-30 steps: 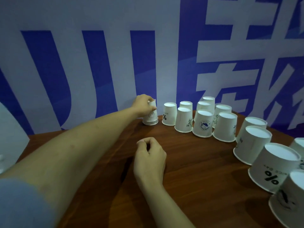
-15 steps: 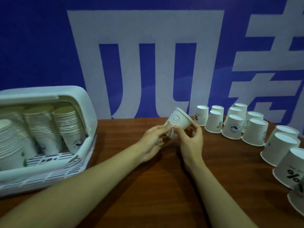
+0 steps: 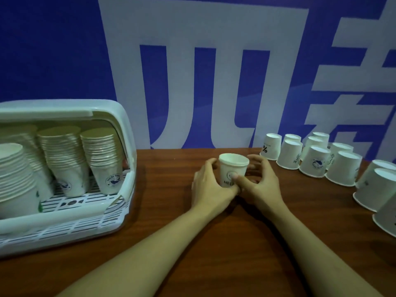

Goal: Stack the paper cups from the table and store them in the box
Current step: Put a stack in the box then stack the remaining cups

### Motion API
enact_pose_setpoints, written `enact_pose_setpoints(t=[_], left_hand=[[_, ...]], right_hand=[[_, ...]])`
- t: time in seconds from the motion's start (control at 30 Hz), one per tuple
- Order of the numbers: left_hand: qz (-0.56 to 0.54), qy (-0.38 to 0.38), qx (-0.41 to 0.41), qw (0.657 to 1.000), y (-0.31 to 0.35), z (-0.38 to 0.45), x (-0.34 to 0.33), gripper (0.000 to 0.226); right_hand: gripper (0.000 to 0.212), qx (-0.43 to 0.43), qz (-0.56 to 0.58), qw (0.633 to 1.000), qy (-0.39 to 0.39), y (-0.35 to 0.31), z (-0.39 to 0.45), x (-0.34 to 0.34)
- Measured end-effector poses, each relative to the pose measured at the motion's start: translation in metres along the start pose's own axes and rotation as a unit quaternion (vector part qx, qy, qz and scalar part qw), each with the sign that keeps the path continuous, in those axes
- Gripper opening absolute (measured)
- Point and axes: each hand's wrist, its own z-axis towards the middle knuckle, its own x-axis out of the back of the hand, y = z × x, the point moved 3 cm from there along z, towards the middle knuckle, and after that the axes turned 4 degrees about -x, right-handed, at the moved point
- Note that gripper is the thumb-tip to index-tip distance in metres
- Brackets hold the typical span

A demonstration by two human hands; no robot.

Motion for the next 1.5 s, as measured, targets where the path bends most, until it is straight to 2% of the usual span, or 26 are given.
enact_pose_setpoints(t=[0.1, 0.23, 0.33, 0.4, 0.47, 0.53, 0.57, 0.67, 0.77, 0.87, 0.97, 1.03, 1.07, 1.13, 1.17, 1.27, 1.33, 1.4, 1.5], left_hand=[[-0.035, 0.013, 0.039, 0.999, -0.008, 0.001, 0.001, 0.088], [-0.036, 0.0, 0.055, 0.998, -0.014, 0.001, -0.004, 0.06], [-0.007, 0.011, 0.04, 0.999, -0.013, 0.001, -0.004, 0.06], [0.01, 0.024, 0.027, 0.999, -0.01, 0.002, -0.003, 0.06], [0.01, 0.033, 0.028, 0.999, -0.01, 0.002, -0.004, 0.059], [0.005, 0.033, 0.03, 0.999, -0.009, 0.003, -0.003, 0.057], [0.003, 0.029, 0.03, 0.999, -0.009, 0.003, -0.004, 0.057], [0.008, 0.012, 0.029, 0.999, -0.01, 0.003, -0.004, 0.056], [0.005, 0.021, 0.026, 0.999, -0.015, 0.006, -0.004, 0.059], [0.0, 0.024, 0.036, 0.999, -0.017, 0.008, -0.005, 0.063], [-0.001, 0.028, 0.044, 0.999, -0.015, 0.011, -0.006, 0.065], [-0.003, 0.027, 0.05, 0.998, -0.015, 0.012, -0.006, 0.066], [-0.004, 0.026, 0.051, 0.998, -0.015, 0.012, -0.006, 0.067], [-0.006, 0.025, 0.052, 0.998, -0.015, 0.012, -0.006, 0.066], [-0.008, 0.025, 0.054, 0.998, -0.014, 0.011, -0.006, 0.066], [-0.017, 0.024, 0.053, 0.998, -0.011, 0.008, -0.003, 0.063], [-0.017, 0.018, 0.052, 0.998, -0.007, 0.006, -0.001, 0.062], [-0.009, 0.002, 0.047, 0.999, -0.004, 0.003, 0.001, 0.06], [-0.006, -0.007, 0.042, 0.999, 0.001, -0.001, 0.003, 0.055]], right_hand=[[0.064, -0.006, -0.009, 1.0, -0.009, 0.0, -0.003, -0.001], [0.05, -0.015, 0.033, 0.999, -0.008, -0.001, -0.005, 0.0], [0.029, -0.063, 0.077, 0.991, 0.089, 0.006, 0.005, 0.004], [0.016, -0.076, 0.03, 0.982, 0.168, 0.005, 0.02, 0.012], [0.013, -0.032, -0.134, 0.975, 0.174, 0.003, 0.049, 0.024], [0.004, 0.024, -0.345, 0.928, 0.137, 0.002, 0.084, 0.034], [0.01, 0.026, -0.426, 0.896, 0.122, 0.003, 0.103, 0.04], [0.048, -0.011, -0.571, 0.817, 0.086, 0.008, 0.152, 0.05], [0.074, -0.062, -0.656, 0.751, 0.027, 0.023, 0.19, 0.05], [0.077, -0.086, -0.726, 0.681, -0.047, 0.033, 0.206, 0.048], [0.074, -0.031, -0.792, 0.606, -0.061, 0.027, 0.207, 0.043], [0.063, 0.025, -0.813, 0.578, -0.057, 0.02, 0.206, 0.038], [0.059, 0.053, -0.814, 0.576, -0.05, 0.017, 0.204, 0.036], [0.058, 0.102, -0.792, 0.601, -0.024, 0.007, 0.195, 0.036], [0.058, 0.114, -0.768, 0.63, -0.003, 0.001, 0.187, 0.038], [0.058, 0.076, -0.643, 0.759, 0.075, -0.016, 0.158, 0.049], [0.06, 0.04, -0.485, 0.863, 0.133, -0.021, 0.13, 0.055], [0.054, 0.027, -0.293, 0.937, 0.187, -0.02, 0.095, 0.056], [0.05, -0.029, -0.101, 0.974, 0.203, -0.018, 0.051, 0.052]])
